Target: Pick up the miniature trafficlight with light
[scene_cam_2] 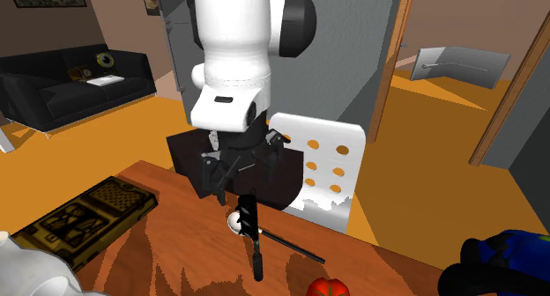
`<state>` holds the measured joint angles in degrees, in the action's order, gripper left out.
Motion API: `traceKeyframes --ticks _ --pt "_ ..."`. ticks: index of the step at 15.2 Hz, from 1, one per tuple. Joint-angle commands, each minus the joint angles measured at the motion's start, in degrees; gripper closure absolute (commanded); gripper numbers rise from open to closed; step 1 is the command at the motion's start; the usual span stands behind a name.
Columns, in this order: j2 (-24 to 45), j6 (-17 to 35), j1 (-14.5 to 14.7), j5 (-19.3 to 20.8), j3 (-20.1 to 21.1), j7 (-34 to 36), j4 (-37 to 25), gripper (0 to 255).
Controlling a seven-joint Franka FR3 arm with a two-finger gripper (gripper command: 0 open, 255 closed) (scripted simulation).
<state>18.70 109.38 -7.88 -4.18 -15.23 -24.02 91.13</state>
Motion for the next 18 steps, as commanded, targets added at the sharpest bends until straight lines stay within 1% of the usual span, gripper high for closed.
traceKeyframes --ticks 1,5,7,8,17,18 --pt "0.89 1.21 -0.09 -0.25 0.08 -0.15 0.32 0" --pt "1.71 4.39 -0.09 -0.52 0.21 -0.30 2.71 0" --pt "1.71 4.39 -0.09 -0.52 0.21 -0.30 2.71 0" --pt "1.66 4.42 -0.08 -0.51 0.21 -0.29 2.79 255" --pt "1.71 4.39 -0.09 -0.53 0.21 -0.30 2.71 255" --pt "1.51 3.70 -0.09 -0.46 0.18 -0.26 2.22 255"
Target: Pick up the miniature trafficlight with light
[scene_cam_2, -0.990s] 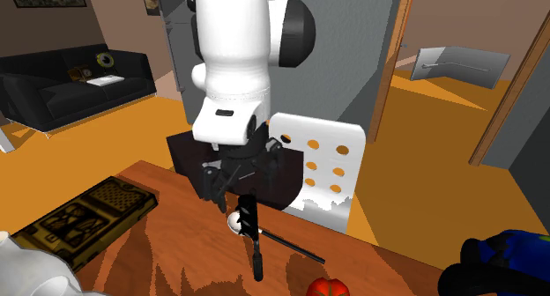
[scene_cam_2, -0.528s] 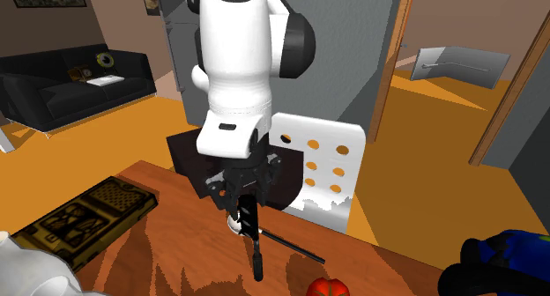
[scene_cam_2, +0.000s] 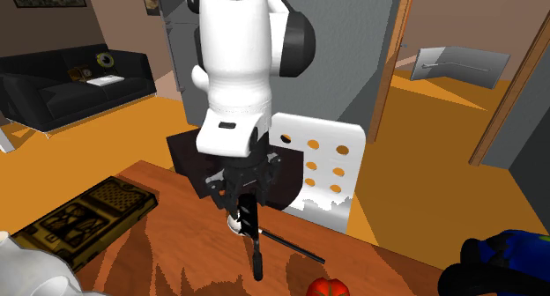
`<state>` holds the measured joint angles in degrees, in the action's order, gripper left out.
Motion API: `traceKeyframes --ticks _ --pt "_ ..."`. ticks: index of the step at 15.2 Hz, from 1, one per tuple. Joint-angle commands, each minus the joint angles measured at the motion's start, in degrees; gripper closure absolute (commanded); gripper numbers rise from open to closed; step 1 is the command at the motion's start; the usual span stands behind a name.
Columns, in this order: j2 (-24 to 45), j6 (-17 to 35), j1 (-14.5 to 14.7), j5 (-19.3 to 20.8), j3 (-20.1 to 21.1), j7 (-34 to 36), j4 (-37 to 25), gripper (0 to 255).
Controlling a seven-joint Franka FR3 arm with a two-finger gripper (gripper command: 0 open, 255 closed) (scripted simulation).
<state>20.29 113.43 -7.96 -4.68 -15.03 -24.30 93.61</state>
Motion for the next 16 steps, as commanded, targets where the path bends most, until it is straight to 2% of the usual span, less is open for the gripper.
traceKeyframes --ticks 1,14,16 --pt "-0.27 -1.03 0.00 0.11 -0.05 0.05 -0.75 255" --pt "-1.59 -10.49 -0.18 0.59 -0.32 0.33 -8.95 255" --pt "-1.60 -10.60 -0.19 0.59 -0.32 0.33 -9.05 255"
